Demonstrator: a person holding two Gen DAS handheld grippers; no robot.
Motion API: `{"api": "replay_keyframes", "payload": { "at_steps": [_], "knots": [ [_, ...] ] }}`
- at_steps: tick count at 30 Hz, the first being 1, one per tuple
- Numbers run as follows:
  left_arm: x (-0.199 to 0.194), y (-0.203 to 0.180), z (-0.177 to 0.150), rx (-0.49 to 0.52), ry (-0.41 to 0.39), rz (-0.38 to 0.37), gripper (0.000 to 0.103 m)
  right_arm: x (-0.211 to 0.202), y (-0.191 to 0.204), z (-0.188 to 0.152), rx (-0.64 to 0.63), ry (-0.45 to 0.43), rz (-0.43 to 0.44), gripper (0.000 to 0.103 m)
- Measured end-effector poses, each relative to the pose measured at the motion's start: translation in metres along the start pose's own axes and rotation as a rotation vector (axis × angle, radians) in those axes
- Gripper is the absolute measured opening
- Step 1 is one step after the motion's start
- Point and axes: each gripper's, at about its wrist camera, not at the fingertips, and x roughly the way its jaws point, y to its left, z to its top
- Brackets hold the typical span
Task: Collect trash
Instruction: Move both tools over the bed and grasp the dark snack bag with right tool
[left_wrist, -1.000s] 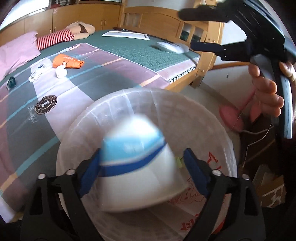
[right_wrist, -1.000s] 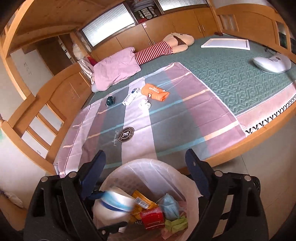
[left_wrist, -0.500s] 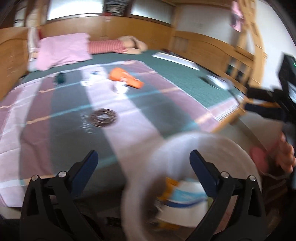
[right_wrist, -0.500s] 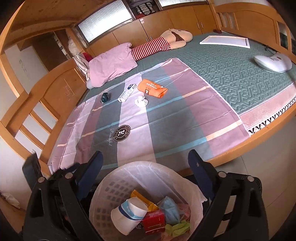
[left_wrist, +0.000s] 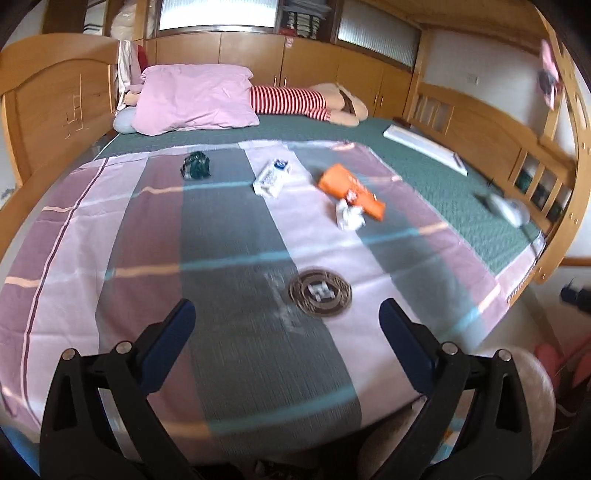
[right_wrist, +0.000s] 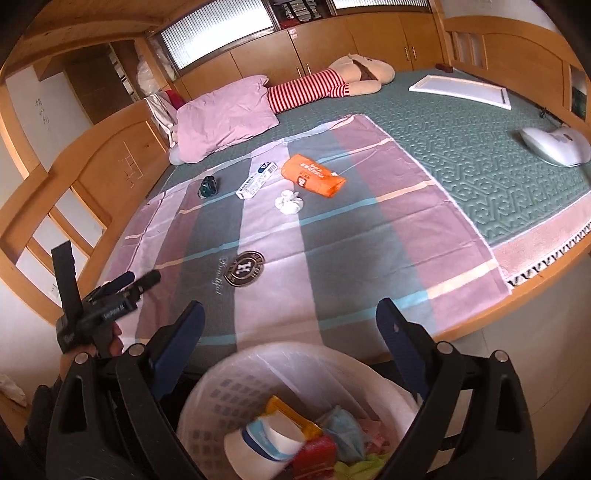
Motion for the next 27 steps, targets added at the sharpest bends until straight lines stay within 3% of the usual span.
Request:
{"api": "replay_keyframes", "payload": {
  "at_steps": [7, 10, 11, 14, 18, 21, 25, 27],
  "knots": [
    [0.027, 0.062, 0.014, -0.177, 0.021, 0.130, 0.099, 0.047, 0.063, 0.058, -0.117, -0.013, 0.037, 0.092],
    [0.039, 0.102, 0.003, -0.424, 0.074, 0.114, 0.099, 0.090, 0.102, 0.091, -0.178, -0.033, 0.073, 0.092],
    [0.041, 0.118, -0.006, -0.555, 0.087, 0.102, 0.099, 0.113, 0.117, 0.103, -0.198, -0.025, 0.082, 0.092],
    [0.042, 0.139, -0.023, -0.707, 0.114, 0.147, 0.099, 0.186, 0.149, 0.133, -0.174, 0.045, 0.132, 0.092],
    [0.040, 0.146, -0.032, -0.732, 0.140, 0.270, 0.099, 0.281, 0.192, 0.168, -0.127, 0.092, 0.160, 0.092],
    [0.031, 0.155, -0.038, -0.764, 0.122, 0.364, 0.099, 0.349, 0.223, 0.191, -0.155, 0.104, 0.084, 0.092],
    [0.018, 0.178, -0.053, -0.957, 0.095, 0.355, 0.099, 0.435, 0.252, 0.212, -0.180, 0.139, -0.012, 0.092],
    [0.018, 0.183, -0.058, -1.010, 0.107, 0.336, 0.099, 0.474, 0.267, 0.219, -0.248, 0.140, -0.101, 0.092]
  ]
}}
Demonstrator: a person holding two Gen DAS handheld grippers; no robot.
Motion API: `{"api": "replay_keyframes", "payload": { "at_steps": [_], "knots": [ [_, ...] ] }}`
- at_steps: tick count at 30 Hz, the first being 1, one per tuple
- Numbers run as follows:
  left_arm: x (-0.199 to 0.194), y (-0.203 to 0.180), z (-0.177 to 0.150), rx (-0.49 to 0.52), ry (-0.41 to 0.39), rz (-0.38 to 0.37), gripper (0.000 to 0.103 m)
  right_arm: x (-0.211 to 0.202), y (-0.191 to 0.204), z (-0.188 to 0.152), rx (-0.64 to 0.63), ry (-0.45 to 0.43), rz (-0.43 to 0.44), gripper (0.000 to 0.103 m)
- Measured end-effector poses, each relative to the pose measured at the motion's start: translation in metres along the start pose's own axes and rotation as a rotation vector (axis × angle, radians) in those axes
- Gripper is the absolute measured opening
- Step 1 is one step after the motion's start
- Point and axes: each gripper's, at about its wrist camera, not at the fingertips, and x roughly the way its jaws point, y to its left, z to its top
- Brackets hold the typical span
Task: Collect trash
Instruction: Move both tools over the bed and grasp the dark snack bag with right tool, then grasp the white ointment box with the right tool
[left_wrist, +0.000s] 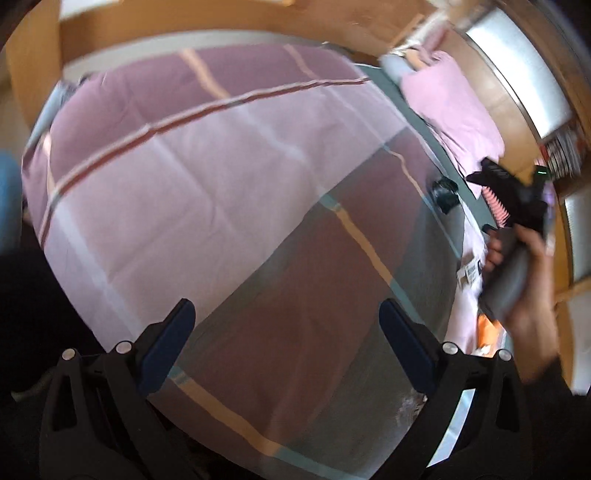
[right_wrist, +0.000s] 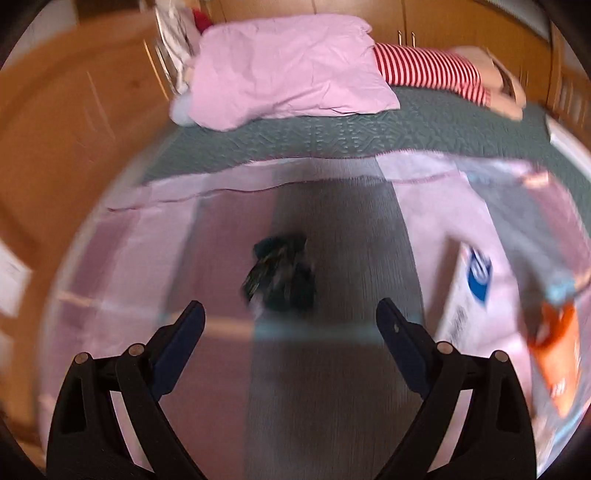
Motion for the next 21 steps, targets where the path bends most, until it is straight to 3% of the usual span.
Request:
{"api": "replay_keyframes", "payload": {
  "at_steps": [4, 5, 6, 10, 15, 18, 21],
  "knots": [
    [0.003, 0.010, 0.003, -0.058, 0.024, -0.003, 0.099, 0.051, 0.008, 0.010, -0.052, 0.052, -0.106, 0.089],
    [0.004, 0.010, 0.003, -0.064, 0.025, -0.002, 0.099, 0.061, 0.006, 0.010, -0.047, 0.065, -0.112, 0.083],
    [0.004, 0.011, 0.003, -0.070, 0.024, 0.002, 0.099, 0.068, 0.004, 0.009, -0.041, 0.081, -0.101, 0.058],
    [0.005, 0.015, 0.003, -0.099, 0.015, 0.020, 0.099, 0.064, -0.008, 0.000, -0.011, 0.108, -0.018, 0.044],
    [0.001, 0.018, 0.004, -0.123, -0.028, 0.057, 0.099, 0.014, -0.001, -0.037, -0.102, 0.157, 0.130, 0.043],
    [-0.004, 0.025, 0.007, -0.163, -0.066, 0.080, 0.099, -0.026, 0.004, -0.089, -0.206, 0.255, 0.262, 0.043],
    [-0.007, 0.031, 0.009, -0.195, -0.090, 0.096, 0.099, -0.056, 0.006, -0.146, -0.301, 0.351, 0.333, 0.044]
  ]
}}
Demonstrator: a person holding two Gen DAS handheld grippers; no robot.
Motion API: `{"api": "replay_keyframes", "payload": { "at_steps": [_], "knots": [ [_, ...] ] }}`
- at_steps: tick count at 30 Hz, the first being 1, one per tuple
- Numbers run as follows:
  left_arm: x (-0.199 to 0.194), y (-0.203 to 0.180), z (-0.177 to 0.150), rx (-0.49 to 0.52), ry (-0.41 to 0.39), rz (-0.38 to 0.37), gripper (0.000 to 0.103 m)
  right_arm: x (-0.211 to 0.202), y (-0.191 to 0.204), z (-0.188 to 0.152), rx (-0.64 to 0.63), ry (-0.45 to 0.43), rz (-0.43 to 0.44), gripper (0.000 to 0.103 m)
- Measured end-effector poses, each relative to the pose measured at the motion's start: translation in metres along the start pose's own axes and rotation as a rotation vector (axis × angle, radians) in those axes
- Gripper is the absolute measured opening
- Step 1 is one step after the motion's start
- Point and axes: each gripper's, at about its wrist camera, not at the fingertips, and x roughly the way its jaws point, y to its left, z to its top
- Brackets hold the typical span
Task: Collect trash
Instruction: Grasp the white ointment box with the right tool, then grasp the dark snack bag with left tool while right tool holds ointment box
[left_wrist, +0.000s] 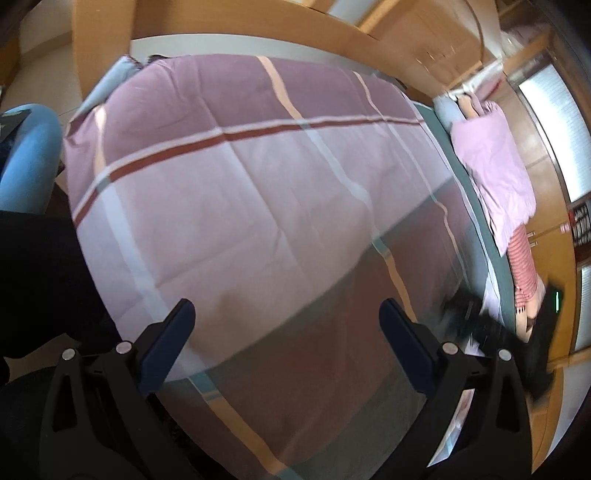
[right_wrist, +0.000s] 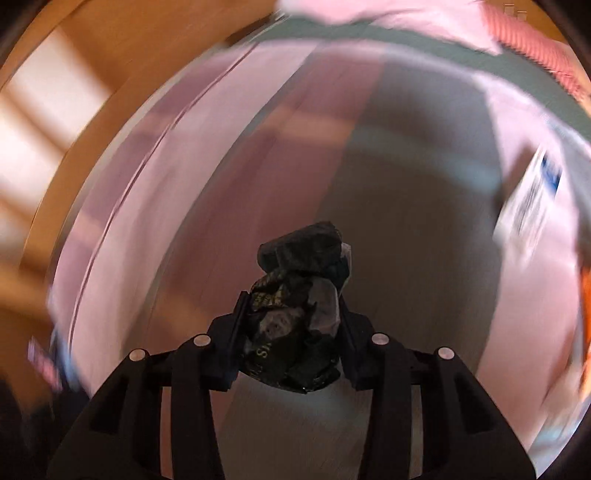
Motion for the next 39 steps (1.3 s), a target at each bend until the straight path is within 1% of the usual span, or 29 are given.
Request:
{"api": "replay_keyframes", "payload": {
  "at_steps": [2, 3, 4, 5, 7, 9, 10, 11, 12, 13, 15, 16, 18, 20, 22, 23, 24, 25, 26, 27, 28, 30, 33, 34, 36, 37, 39],
  "knots": [
    [0.001, 0.002, 0.000, -0.007, 0.005, 0.009, 0.099, -0.004, 0.013, -0.030, -0.045, 0.018, 0.028, 0.045],
    [0.002, 0.003, -0.001, -0.006, 0.012, 0.011, 0.099, -0.007, 0.019, -0.041, -0.056, 0.020, 0.032, 0.048],
    [0.003, 0.003, -0.002, -0.003, 0.021, 0.014, 0.099, -0.011, 0.022, -0.050, -0.064, 0.017, 0.039, 0.056],
    [0.005, 0.003, -0.003, 0.002, 0.033, 0.017, 0.099, -0.017, 0.023, -0.058, -0.067, 0.007, 0.049, 0.062],
    [0.008, 0.003, -0.007, 0.013, 0.050, 0.022, 0.099, -0.033, 0.017, -0.062, -0.044, -0.040, 0.054, 0.081],
    [0.009, 0.003, -0.009, 0.021, 0.053, 0.029, 0.099, -0.056, -0.001, -0.056, 0.028, -0.126, 0.076, 0.087],
    [0.009, 0.002, -0.010, 0.021, 0.052, 0.030, 0.099, -0.066, -0.015, -0.050, 0.080, -0.174, 0.085, 0.088],
    [0.009, 0.001, -0.011, 0.020, 0.053, 0.028, 0.099, -0.074, -0.032, -0.040, 0.153, -0.221, 0.075, 0.088],
    [0.010, -0.001, -0.012, 0.024, 0.057, 0.023, 0.099, -0.077, -0.048, -0.030, 0.220, -0.253, 0.056, 0.089],
    [0.011, -0.004, -0.015, 0.035, 0.066, 0.016, 0.099, -0.077, -0.072, -0.016, 0.325, -0.288, 0.015, 0.089],
    [0.014, -0.011, -0.019, 0.064, 0.083, 0.007, 0.099, -0.071, -0.106, 0.002, 0.468, -0.314, -0.068, 0.089],
    [0.015, -0.015, -0.020, 0.080, 0.091, 0.003, 0.099, -0.061, -0.126, 0.017, 0.532, -0.317, -0.128, 0.089],
    [0.018, -0.022, -0.024, 0.114, 0.106, -0.001, 0.099, -0.043, -0.154, 0.038, 0.596, -0.304, -0.206, 0.089],
    [0.021, -0.028, -0.026, 0.143, 0.108, 0.003, 0.099, -0.023, -0.173, 0.051, 0.651, -0.281, -0.291, 0.089],
    [0.023, -0.032, -0.025, 0.162, 0.108, 0.005, 0.099, -0.006, -0.185, 0.057, 0.689, -0.248, -0.331, 0.089],
    [0.023, -0.034, -0.025, 0.169, 0.109, 0.001, 0.099, -0.005, -0.180, 0.061, 0.659, -0.269, -0.376, 0.087],
    [0.023, -0.036, -0.025, 0.171, 0.108, -0.006, 0.099, -0.003, -0.175, 0.065, 0.619, -0.272, -0.399, 0.075],
    [0.022, -0.037, -0.025, 0.169, 0.108, -0.013, 0.099, 0.001, -0.167, 0.068, 0.560, -0.255, -0.424, 0.063],
    [0.022, -0.038, -0.025, 0.167, 0.108, -0.022, 0.099, 0.003, -0.162, 0.069, 0.531, -0.250, -0.444, 0.058],
    [0.021, -0.040, -0.027, 0.169, 0.108, -0.031, 0.099, 0.002, -0.158, 0.067, 0.512, -0.252, -0.442, 0.048],
    [0.021, -0.044, -0.029, 0.181, 0.109, -0.038, 0.099, 0.000, -0.155, 0.064, 0.500, -0.250, -0.420, 0.040],
    [0.023, -0.050, -0.030, 0.215, 0.115, -0.046, 0.099, -0.002, -0.147, 0.051, 0.465, -0.229, -0.360, 0.041],
    [0.024, -0.055, -0.032, 0.247, 0.115, -0.048, 0.099, -0.006, -0.120, 0.024, 0.359, -0.177, -0.308, 0.040],
    [0.024, -0.056, -0.032, 0.245, 0.112, -0.045, 0.099, -0.009, -0.107, 0.010, 0.321, -0.154, -0.284, 0.040],
    [0.024, -0.052, -0.030, 0.221, 0.107, -0.041, 0.099, -0.012, -0.093, -0.005, 0.270, -0.114, -0.240, 0.040],
    [0.025, -0.051, -0.029, 0.211, 0.107, -0.039, 0.099, -0.014, -0.083, -0.019, 0.243, -0.086, -0.207, 0.040],
    [0.027, -0.047, -0.026, 0.196, 0.106, -0.028, 0.099, -0.021, -0.066, -0.045, 0.198, -0.040, -0.173, 0.040]
  ]
}}
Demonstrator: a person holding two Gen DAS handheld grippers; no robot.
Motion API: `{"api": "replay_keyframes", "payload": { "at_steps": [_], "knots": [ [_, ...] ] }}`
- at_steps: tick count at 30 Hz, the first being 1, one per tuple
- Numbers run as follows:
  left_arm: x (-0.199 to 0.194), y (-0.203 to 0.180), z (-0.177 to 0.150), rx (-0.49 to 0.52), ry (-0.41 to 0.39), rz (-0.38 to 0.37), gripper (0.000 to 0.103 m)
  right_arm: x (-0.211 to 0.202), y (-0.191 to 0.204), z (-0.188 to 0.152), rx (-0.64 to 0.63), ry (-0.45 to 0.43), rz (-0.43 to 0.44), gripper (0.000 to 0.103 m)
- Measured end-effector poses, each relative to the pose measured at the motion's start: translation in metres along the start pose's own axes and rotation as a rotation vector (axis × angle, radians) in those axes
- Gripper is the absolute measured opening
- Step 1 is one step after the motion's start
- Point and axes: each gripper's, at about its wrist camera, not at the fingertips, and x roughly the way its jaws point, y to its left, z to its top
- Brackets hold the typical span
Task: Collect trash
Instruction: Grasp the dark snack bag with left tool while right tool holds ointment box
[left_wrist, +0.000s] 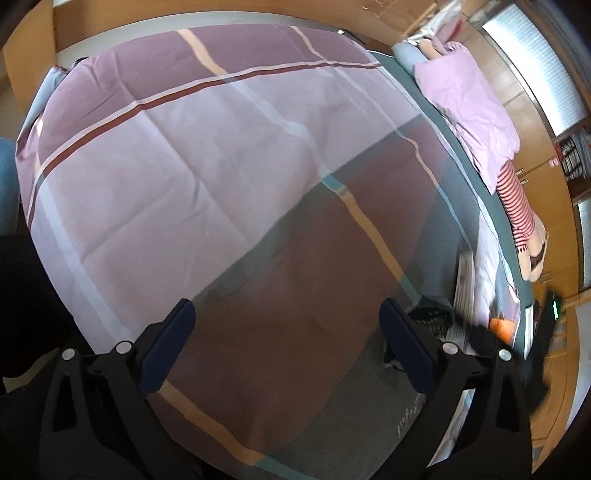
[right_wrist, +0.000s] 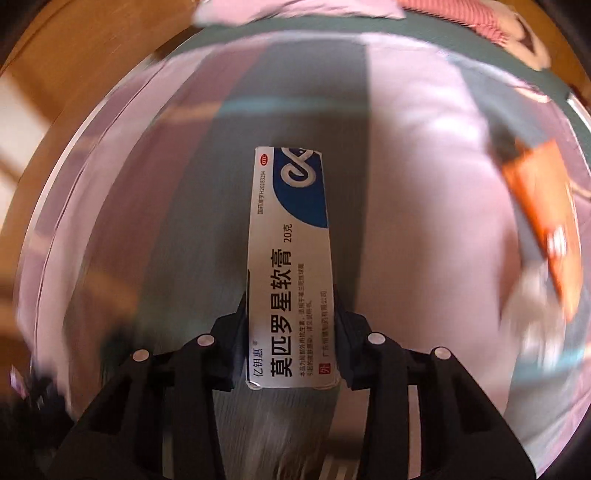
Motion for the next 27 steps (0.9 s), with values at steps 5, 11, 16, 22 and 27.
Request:
{"api": "replay_keyframes", "payload": {
  "at_steps": [5, 11, 16, 22, 27],
  "knots": [
    [-0.002, 0.010, 0.005, -0.025, -0.013, -0.003, 0.099, -0.024, 0.004, -0.062, -0.063, 0.092, 0.031, 0.040],
    [0.000, 0.017, 0.007, -0.077, -0.002, -0.026, 0.099, -0.038, 0.009, -0.085, -0.120, 0.084, -0.041, 0.070],
    [0.011, -0.003, 0.004, 0.016, 0.028, -0.062, 0.099, -0.022, 0.005, -0.071, -0.048, 0.090, -0.012, 0.041],
    [0.019, -0.057, -0.006, 0.273, 0.043, -0.204, 0.099, -0.061, -0.008, -0.095, 0.025, 0.020, -0.047, 0.040],
    [0.036, -0.107, -0.038, 0.553, 0.059, -0.170, 0.098, -0.139, -0.032, -0.135, 0.050, -0.115, -0.062, 0.040]
  ]
}}
